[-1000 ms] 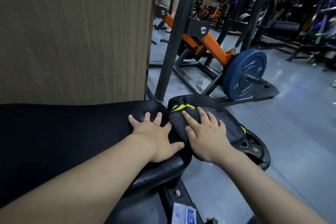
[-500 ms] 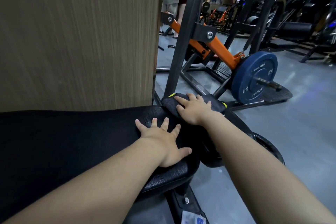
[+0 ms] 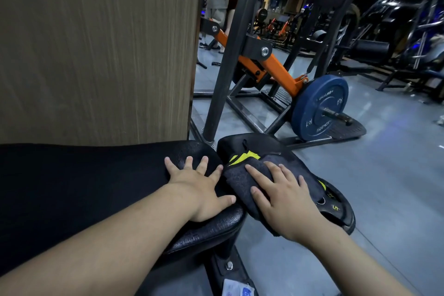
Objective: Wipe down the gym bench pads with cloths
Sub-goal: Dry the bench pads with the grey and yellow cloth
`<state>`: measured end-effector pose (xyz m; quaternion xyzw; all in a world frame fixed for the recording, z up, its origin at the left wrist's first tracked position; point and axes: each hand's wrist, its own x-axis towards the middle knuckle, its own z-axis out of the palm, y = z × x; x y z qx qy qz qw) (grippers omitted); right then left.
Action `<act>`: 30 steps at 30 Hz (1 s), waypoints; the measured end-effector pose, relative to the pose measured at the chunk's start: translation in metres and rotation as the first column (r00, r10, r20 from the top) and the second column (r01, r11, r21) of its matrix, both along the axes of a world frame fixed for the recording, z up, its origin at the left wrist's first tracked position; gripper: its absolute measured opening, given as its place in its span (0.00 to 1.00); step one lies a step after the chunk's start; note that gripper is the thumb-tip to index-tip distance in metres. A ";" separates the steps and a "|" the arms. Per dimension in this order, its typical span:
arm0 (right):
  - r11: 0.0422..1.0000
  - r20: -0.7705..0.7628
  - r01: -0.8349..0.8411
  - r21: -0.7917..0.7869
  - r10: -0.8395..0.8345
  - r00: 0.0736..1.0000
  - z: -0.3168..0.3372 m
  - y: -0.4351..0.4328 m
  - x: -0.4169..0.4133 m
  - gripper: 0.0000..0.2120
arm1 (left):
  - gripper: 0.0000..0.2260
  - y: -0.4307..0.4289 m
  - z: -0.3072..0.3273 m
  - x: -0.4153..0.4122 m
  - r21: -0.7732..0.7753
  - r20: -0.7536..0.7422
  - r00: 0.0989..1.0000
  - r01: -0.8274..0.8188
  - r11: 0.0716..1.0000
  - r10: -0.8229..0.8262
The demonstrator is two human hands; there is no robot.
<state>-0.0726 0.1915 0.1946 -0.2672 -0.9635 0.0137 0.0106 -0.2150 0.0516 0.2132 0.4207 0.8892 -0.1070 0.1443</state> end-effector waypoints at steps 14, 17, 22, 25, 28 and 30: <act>0.959 -0.043 0.176 -0.223 -0.190 0.981 0.018 0.137 -0.111 0.24 | 0.36 0.002 0.000 -0.002 -0.028 -0.023 0.999 0.026 0.999 -0.027; 0.950 -0.039 0.178 -0.258 -0.195 0.980 0.018 0.143 -0.113 0.24 | 0.36 0.002 0.000 -0.003 -0.027 -0.016 1.000 0.022 0.999 -0.023; 0.948 -0.102 0.146 -0.282 -0.180 0.978 0.007 0.138 -0.061 0.23 | 0.36 0.003 -0.001 -0.002 -0.032 -0.016 1.000 0.024 0.999 -0.024; 0.953 -0.198 0.104 -0.284 -0.165 0.966 -0.001 0.120 -0.011 0.22 | 0.36 0.003 -0.002 -0.002 -0.026 -0.024 0.999 0.027 0.999 -0.027; 0.959 -0.369 0.074 -0.272 -0.175 0.913 -0.018 0.098 0.022 0.25 | 0.36 0.002 -0.002 -0.002 -0.026 -0.027 0.999 0.030 0.999 -0.031; 0.963 -0.509 0.089 -0.255 -0.212 0.834 -0.033 0.077 0.030 0.29 | 0.36 0.002 -0.002 -0.002 -0.027 -0.033 0.999 0.030 0.999 -0.031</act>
